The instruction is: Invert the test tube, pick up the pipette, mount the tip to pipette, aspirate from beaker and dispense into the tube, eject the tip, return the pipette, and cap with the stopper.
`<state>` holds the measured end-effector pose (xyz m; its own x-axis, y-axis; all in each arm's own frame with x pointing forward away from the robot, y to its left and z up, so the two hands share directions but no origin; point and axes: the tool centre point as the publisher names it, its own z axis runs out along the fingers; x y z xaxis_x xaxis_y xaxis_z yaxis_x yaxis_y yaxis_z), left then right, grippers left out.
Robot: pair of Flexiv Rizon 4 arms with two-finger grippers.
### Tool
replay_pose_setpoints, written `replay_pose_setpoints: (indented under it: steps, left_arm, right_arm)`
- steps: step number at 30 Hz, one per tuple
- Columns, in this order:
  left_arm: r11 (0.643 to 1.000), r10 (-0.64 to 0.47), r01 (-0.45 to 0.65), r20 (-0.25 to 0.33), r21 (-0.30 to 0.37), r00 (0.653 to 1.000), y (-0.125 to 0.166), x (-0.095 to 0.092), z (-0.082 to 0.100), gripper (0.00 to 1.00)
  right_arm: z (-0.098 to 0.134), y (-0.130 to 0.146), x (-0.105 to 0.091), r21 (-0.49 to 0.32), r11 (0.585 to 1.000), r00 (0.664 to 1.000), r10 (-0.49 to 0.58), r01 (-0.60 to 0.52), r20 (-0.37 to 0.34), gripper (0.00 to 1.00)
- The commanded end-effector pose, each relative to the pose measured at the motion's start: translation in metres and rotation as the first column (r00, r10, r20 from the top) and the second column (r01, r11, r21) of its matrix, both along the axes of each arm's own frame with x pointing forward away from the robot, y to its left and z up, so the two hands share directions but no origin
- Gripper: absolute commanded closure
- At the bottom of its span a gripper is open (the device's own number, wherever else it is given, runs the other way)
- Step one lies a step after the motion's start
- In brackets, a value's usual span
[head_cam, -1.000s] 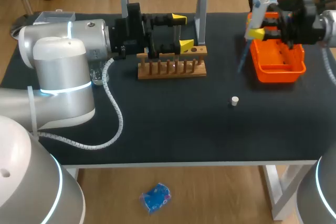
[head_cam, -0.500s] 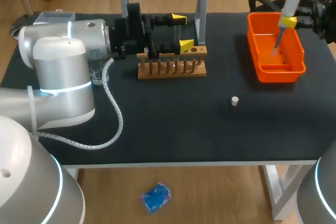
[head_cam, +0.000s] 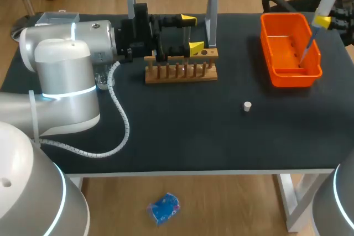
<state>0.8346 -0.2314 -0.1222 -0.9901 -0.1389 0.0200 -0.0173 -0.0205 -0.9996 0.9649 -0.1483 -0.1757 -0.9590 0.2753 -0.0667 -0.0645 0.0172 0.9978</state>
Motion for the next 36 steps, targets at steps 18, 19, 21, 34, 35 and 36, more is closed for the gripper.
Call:
replay_pose_setpoints:
  steps: [18,19,21,34,35,36]
  left_arm:
    - [0.999,0.02,-0.02,0.01,0.038,1.0,-0.006,0.003,0.008,0.0]
    - [0.998,0.031,-0.033,0.026,0.056,0.999,-0.009,0.005,0.014,0.0]
    - [0.997,0.036,-0.038,0.026,0.066,0.999,-0.015,0.01,0.024,0.0]
    - [0.953,0.052,-0.062,0.041,0.297,0.998,-0.09,0.076,0.057,0.0]
    - [0.952,0.056,-0.064,0.034,0.301,0.998,-0.096,0.081,0.059,0.0]
    - [0.942,0.051,-0.058,0.031,0.33,0.998,-0.104,0.086,0.06,0.0]
  right_arm:
    - [-0.001,-0.005,0.018,0.019,1.0,1.0,0.016,-0.016,0.021,1.0]
    - [-0.001,-0.005,0.018,0.019,1.0,1.0,0.016,-0.016,0.021,1.0]
    - [-0.001,-0.005,0.018,0.019,1.0,1.0,0.016,-0.016,0.021,1.0]
    - [-0.001,-0.005,0.018,0.019,1.0,1.0,0.016,-0.016,0.021,1.0]
    - [-0.001,-0.005,0.018,0.019,1.0,1.0,0.016,-0.016,0.021,1.0]
    - [-0.001,-0.005,0.018,0.019,1.0,1.0,0.016,-0.016,0.021,1.0]
